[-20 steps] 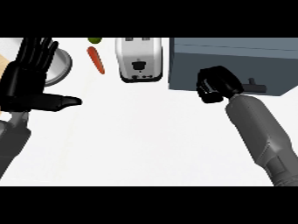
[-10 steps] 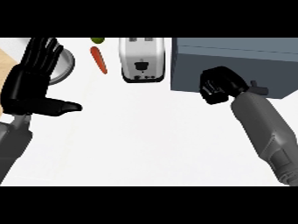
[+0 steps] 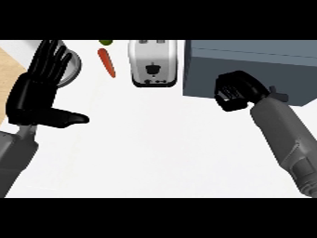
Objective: Pick up the cup, place it into the drawer and close the drawer
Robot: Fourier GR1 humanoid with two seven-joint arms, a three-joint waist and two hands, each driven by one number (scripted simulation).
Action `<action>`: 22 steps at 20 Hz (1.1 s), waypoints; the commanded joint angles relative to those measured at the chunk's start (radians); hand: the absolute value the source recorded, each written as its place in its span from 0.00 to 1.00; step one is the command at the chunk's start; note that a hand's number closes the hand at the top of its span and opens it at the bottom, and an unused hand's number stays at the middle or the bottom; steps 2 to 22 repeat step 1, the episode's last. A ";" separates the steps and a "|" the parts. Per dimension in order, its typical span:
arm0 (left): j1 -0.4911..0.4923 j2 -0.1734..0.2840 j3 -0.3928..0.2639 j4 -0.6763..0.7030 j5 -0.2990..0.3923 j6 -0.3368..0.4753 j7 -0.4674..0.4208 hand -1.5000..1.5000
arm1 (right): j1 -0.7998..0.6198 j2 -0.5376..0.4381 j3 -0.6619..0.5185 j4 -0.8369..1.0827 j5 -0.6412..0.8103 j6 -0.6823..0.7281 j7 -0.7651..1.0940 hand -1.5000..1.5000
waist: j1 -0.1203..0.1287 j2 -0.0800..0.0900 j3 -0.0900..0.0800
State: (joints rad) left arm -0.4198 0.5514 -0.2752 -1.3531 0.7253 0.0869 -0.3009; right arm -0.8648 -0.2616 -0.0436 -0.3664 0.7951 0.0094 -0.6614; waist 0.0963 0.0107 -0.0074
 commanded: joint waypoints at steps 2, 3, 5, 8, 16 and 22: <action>-0.009 -0.015 -0.003 0.006 -0.004 0.003 0.000 0.00 | -0.109 -0.081 -0.079 0.069 -0.024 -0.047 0.148 1.00 | 0.022 0.043 0.011; -0.009 -0.015 -0.003 0.006 -0.004 0.003 0.000 0.00 | -0.109 -0.081 -0.079 0.069 -0.024 -0.047 0.148 1.00 | 0.022 0.043 0.011; -0.009 -0.015 -0.003 0.006 -0.004 0.003 0.000 0.00 | -0.109 -0.081 -0.079 0.069 -0.024 -0.047 0.148 1.00 | 0.022 0.043 0.011; -0.009 -0.015 -0.003 0.006 -0.004 0.003 0.000 0.00 | -0.109 -0.081 -0.079 0.069 -0.024 -0.047 0.148 1.00 | 0.022 0.043 0.011; -0.009 -0.015 -0.003 0.006 -0.004 0.003 0.000 0.00 | -0.109 -0.081 -0.079 0.069 -0.024 -0.047 0.148 1.00 | 0.022 0.043 0.011; -0.009 -0.015 -0.003 0.006 -0.004 0.003 0.000 0.00 | -0.109 -0.081 -0.079 0.069 -0.024 -0.047 0.148 1.00 | 0.022 0.043 0.011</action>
